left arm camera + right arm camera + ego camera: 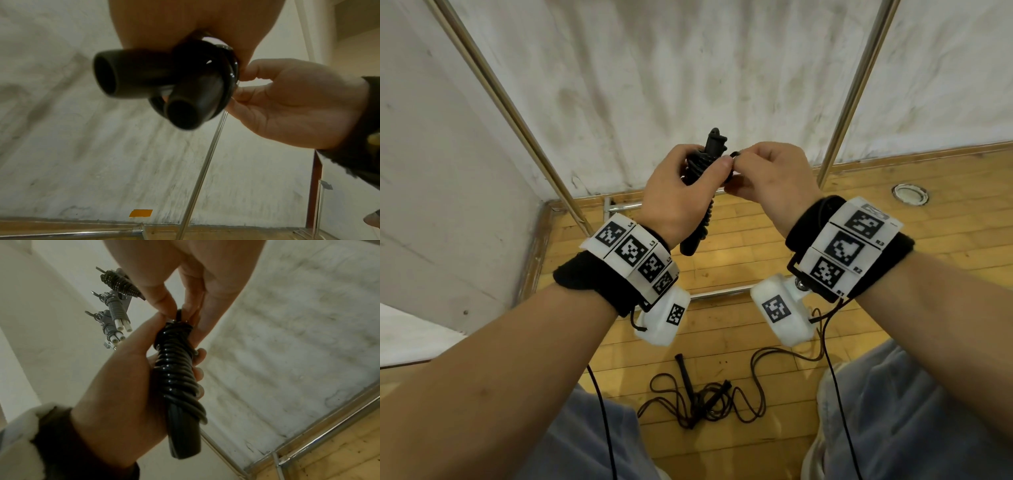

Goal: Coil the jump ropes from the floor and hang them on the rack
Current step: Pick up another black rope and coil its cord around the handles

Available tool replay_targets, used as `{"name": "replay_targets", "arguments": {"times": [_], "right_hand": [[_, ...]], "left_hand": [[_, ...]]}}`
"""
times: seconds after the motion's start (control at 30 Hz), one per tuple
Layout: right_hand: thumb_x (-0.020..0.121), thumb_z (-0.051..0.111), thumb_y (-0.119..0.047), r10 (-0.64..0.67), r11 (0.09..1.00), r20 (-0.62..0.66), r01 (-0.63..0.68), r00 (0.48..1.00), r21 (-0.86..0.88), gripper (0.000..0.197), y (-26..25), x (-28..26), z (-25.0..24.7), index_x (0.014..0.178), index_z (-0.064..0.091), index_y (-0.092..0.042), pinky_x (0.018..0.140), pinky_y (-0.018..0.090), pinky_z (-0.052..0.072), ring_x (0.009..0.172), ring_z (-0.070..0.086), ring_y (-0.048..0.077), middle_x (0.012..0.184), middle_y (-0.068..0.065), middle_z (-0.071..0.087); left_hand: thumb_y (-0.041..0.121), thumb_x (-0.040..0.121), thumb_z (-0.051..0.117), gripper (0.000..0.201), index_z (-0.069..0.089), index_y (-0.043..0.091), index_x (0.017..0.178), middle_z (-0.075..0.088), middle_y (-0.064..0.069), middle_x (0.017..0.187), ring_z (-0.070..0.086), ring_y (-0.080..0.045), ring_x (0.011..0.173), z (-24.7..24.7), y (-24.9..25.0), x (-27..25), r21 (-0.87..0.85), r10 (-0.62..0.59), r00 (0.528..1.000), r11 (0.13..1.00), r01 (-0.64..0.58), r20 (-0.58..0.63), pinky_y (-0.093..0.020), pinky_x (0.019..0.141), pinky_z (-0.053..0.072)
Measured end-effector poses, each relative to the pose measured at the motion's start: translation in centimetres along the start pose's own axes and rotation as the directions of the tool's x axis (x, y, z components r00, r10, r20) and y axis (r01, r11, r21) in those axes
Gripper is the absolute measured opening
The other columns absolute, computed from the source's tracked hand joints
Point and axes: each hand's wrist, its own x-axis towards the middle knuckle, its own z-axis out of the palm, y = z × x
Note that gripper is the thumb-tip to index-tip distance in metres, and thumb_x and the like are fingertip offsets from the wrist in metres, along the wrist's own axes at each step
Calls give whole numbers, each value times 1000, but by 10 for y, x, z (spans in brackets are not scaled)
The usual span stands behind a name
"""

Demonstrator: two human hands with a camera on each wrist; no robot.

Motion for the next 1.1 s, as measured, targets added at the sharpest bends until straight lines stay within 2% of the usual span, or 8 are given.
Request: {"name": "replay_targets", "arguments": {"times": [0.17, 0.33, 0.57, 0.7, 0.83, 0.9, 1.0, 1.1], "right_hand": [[87, 45, -7, 111, 991, -97, -102, 989, 90, 17, 2, 11, -5, 75, 55, -2, 65, 35, 58, 52, 64, 19, 70, 9, 56], [88, 49, -12, 22, 999, -66, -24, 998, -38, 17, 4, 8, 5, 78, 59, -3, 69, 40, 59, 58, 66, 20, 75, 13, 63], [86, 52, -11, -53, 991, -25, 50, 998, -121, 25, 2, 7, 12, 76, 67, 7, 74, 55, 54, 77, 65, 40, 81, 29, 66], [89, 47, -9, -18, 998, -13, 17, 1000, -57, 27, -2, 6, 13, 67, 62, -6, 76, 52, 56, 73, 67, 33, 72, 16, 64], [88, 42, -6, 0, 1000, -37, -1, 999, -15, 29, -10, 10, 11, 61, 53, -11, 75, 56, 54, 70, 61, 35, 65, 9, 53], [89, 40, -6, -1, 1000, -44, 0, 999, -13, 28, -11, 10, 9, 63, 51, -10, 73, 52, 56, 62, 60, 31, 68, 10, 50], [91, 39, -7, -12, 999, -39, 11, 999, -34, 25, -9, 9, 8, 69, 52, -8, 57, 37, 49, 45, 56, 20, 72, 9, 49], [92, 41, -9, -15, 998, -52, 13, 999, -54, 24, -6, 8, 10, 74, 56, -7, 58, 38, 47, 48, 54, 21, 73, 8, 53]], "left_hand": [[37, 90, 61, 25, 59, 19, 106, 66, 4, 84, 57, 4, 57, 2, 3, 0, -9, 11, 1000, 1000, -11, -2, -8, 50, 41], [39, 92, 58, 26, 52, 19, 108, 65, 7, 89, 59, 3, 66, -2, -2, 0, 23, -41, 999, 999, 40, 34, -9, 57, 44], [43, 91, 57, 32, 53, 17, 109, 62, 4, 89, 58, -6, 75, -5, -5, 3, -39, -123, 988, 991, 127, 94, -17, 66, 45], [40, 85, 66, 21, 59, 22, 93, 58, 7, 72, 53, -1, 58, -3, 1, 2, -94, -104, 992, 989, 110, 75, -14, 57, 44], [21, 82, 68, 13, 56, 22, 86, 54, 7, 65, 51, -10, 55, -4, 8, 4, -154, -106, 991, 981, 118, 87, -29, 56, 45], [20, 79, 67, 13, 56, 21, 86, 53, 8, 63, 51, -12, 52, -7, 11, 4, -175, -88, 992, 979, 103, 92, -29, 53, 46], [24, 80, 66, 14, 54, 23, 87, 55, 8, 63, 53, -10, 52, -11, 11, 2, -175, -65, 993, 981, 81, 98, -22, 48, 46], [22, 84, 65, 15, 53, 25, 93, 57, 8, 70, 57, -6, 56, -11, 8, 1, -151, -65, 992, 985, 81, 106, -16, 49, 45]]}}
